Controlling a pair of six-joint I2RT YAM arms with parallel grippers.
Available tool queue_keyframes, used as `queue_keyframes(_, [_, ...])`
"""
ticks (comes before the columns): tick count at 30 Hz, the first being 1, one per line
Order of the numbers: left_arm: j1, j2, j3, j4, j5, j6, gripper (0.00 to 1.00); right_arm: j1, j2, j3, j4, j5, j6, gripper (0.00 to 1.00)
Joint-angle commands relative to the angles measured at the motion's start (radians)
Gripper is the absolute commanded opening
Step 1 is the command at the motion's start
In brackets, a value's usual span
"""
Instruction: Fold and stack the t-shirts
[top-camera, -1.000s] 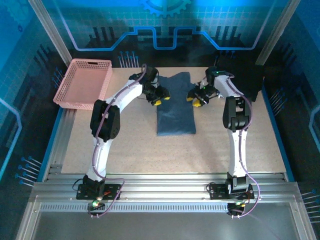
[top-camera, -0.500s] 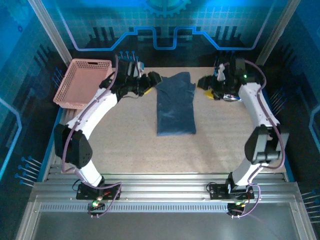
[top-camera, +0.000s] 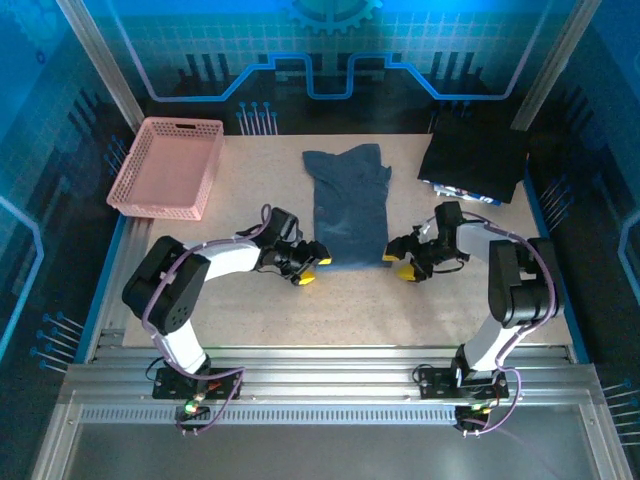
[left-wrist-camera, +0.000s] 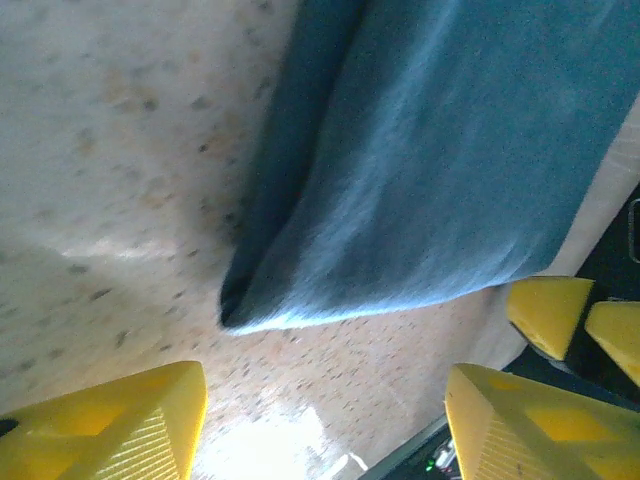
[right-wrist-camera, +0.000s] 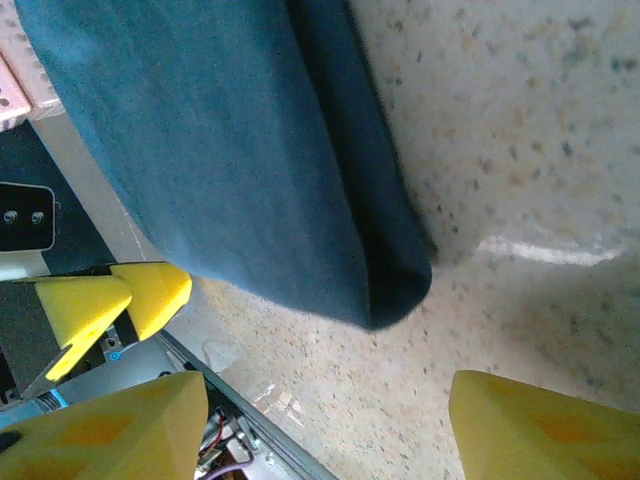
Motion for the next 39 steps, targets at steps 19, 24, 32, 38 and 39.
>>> queue_keyframes(19, [-0.013,0.114,0.161,-0.069,-0.045,0.026,0.08,0.034,0.164,0.166,-0.074,-0.027,-0.025,0.02])
queue_keyframes(24, [-0.015,-0.023,0.069,-0.176,-0.11,0.056,0.01,0.022,0.041,0.12,-0.227,0.012,-0.104,0.0])
queue_keyframes(32, [-0.161,-0.285,-0.088,-0.326,-0.171,-0.027,0.0,0.076,-0.301,-0.118,-0.422,-0.026,-0.081,0.0])
queue_keyframes(38, [-0.274,-0.477,-0.096,-0.474,-0.229,-0.137,0.0,0.123,-0.533,-0.139,-0.588,-0.025,-0.026,0.0])
queue_keyframes(39, [-0.27,-0.503,-0.086,-0.498,-0.239,-0.138,0.0,0.122,-0.55,-0.131,-0.591,-0.025,-0.019,0.0])
